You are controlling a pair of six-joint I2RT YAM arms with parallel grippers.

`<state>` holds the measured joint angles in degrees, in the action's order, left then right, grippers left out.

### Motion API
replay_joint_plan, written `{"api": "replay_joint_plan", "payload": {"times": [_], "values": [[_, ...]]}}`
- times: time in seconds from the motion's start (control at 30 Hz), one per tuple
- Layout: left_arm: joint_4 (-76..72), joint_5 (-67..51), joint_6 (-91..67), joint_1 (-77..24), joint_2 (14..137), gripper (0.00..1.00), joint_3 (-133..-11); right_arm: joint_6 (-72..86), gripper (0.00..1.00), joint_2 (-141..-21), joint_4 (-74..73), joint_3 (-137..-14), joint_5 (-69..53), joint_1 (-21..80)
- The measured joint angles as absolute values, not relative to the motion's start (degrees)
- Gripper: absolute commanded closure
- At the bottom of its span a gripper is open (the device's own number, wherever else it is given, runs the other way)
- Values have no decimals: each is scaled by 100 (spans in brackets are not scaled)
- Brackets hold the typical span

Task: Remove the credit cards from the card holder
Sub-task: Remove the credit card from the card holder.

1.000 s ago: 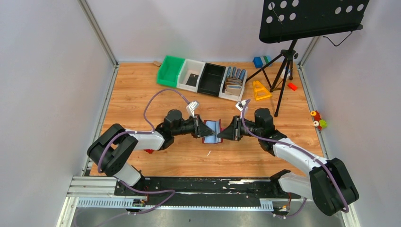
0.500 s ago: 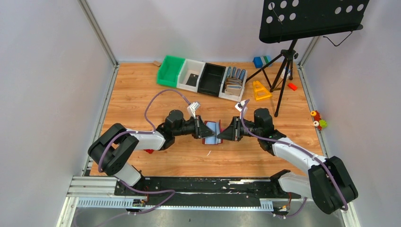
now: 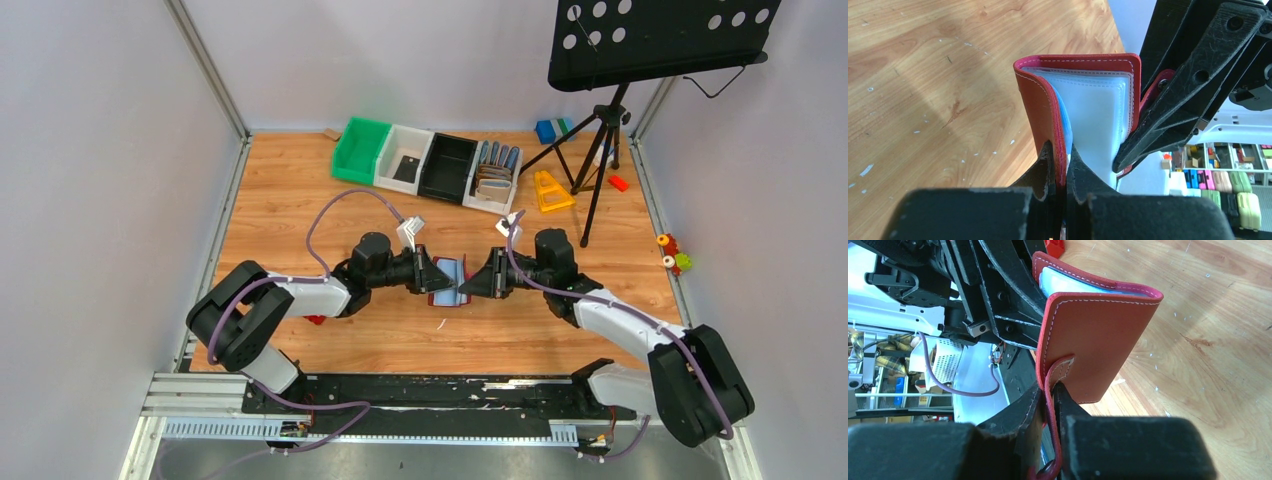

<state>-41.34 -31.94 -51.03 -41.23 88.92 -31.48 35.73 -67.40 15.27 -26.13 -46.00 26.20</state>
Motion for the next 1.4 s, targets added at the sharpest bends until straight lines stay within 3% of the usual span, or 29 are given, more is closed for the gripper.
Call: {"api": "replay_joint_plan", "payload": {"times": [0.07, 0.33, 0.5, 0.67, 1.17, 1.4], "values": [[-4082, -3142, -5083, -4134, 8895, 100, -3148, 3581, 79, -6810, 1525, -2620, -4595, 2620], [-3527, -2945, -4842, -4211, 8895, 100, -3374, 3594, 79, -6901, 1406, -2620, -4364, 2622], [-3404, -2906, -4807, -4233, 8925, 100, -3380, 3636, 64, -7054, 1396, -2620, -4344, 2624], [-3409, -2908, -4805, -4241, 8925, 100, -3409, 3634, 62, -7052, 1387, -2620, -4250, 2624], [-3409, -2934, -4827, -4274, 8925, 100, -3415, 3529, 31, -6855, 880, -2622, -3841, 2624], [-3400, -2899, -4853, -4278, 8925, 100, -3426, 3498, 27, -6781, 744, -2622, -3704, 2624]]}}
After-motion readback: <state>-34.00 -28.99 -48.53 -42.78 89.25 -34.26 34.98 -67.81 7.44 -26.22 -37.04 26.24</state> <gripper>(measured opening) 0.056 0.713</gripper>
